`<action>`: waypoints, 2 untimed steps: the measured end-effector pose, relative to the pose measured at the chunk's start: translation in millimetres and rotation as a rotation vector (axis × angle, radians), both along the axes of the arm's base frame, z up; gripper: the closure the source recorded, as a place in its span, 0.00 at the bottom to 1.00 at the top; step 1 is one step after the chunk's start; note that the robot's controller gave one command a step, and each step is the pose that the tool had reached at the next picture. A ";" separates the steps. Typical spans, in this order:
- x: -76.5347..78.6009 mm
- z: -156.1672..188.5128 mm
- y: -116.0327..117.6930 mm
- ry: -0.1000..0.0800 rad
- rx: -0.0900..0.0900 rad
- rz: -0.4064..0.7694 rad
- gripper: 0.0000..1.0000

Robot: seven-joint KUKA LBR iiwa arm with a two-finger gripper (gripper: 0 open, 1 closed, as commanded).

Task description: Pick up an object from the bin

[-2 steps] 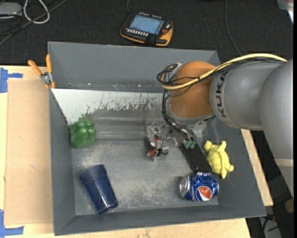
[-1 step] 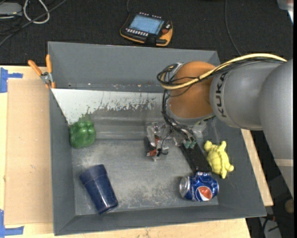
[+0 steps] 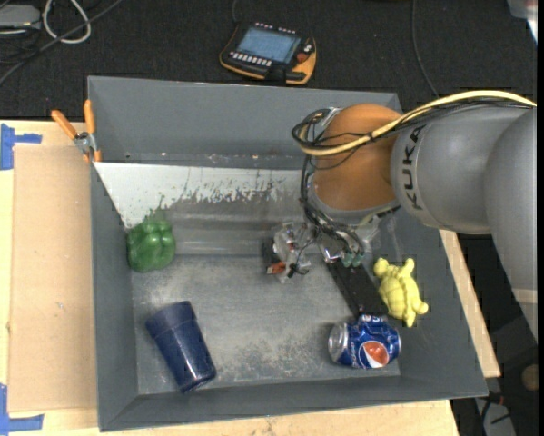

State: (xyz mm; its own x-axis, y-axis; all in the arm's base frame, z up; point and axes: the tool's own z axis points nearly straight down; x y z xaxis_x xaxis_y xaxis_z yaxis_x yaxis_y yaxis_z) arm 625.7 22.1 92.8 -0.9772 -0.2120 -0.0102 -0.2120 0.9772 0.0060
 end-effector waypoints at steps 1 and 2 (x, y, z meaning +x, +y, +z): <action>-2.7 28.7 0.1 0.010 -0.001 0.000 1.00; -3.5 50.3 0.5 0.013 0.000 -0.003 1.00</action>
Offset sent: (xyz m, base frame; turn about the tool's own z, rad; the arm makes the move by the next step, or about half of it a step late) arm -0.0030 0.0001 0.0519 0.0004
